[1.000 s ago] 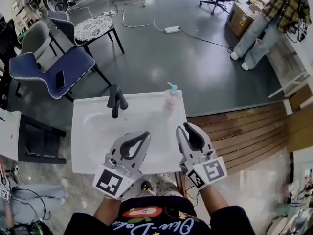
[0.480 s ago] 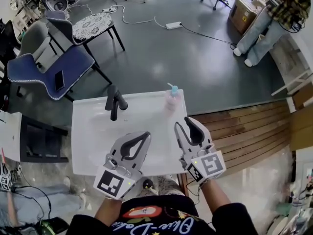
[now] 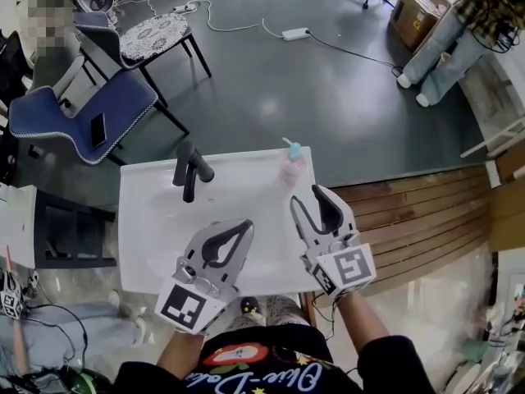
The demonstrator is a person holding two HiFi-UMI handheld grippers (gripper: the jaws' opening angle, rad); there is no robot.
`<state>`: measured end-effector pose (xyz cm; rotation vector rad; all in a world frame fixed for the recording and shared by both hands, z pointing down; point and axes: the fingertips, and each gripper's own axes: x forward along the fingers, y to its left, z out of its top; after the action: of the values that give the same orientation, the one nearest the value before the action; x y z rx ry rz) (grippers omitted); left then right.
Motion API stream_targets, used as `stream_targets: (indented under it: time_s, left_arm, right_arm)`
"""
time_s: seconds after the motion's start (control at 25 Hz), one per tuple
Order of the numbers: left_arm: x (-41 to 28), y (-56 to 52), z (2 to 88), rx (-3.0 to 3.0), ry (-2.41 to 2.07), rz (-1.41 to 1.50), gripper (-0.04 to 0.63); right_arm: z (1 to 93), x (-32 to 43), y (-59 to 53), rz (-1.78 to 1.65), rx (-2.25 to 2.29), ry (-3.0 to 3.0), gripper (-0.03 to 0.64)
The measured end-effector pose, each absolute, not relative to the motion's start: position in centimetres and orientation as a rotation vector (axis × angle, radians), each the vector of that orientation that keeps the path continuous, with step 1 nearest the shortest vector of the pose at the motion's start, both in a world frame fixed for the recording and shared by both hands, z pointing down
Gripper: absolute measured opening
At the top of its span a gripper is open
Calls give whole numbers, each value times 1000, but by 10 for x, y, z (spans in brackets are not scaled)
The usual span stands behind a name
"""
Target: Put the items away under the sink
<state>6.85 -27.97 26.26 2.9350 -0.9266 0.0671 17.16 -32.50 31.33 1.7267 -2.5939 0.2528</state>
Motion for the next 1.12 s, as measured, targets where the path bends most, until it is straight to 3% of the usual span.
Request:
stream_targets:
  time_s: [1.12]
  left_arm:
    - [84,-288,267,2942,-912,114,4]
  right_arm:
    - [352,180,-368,280,1731,-2552,236]
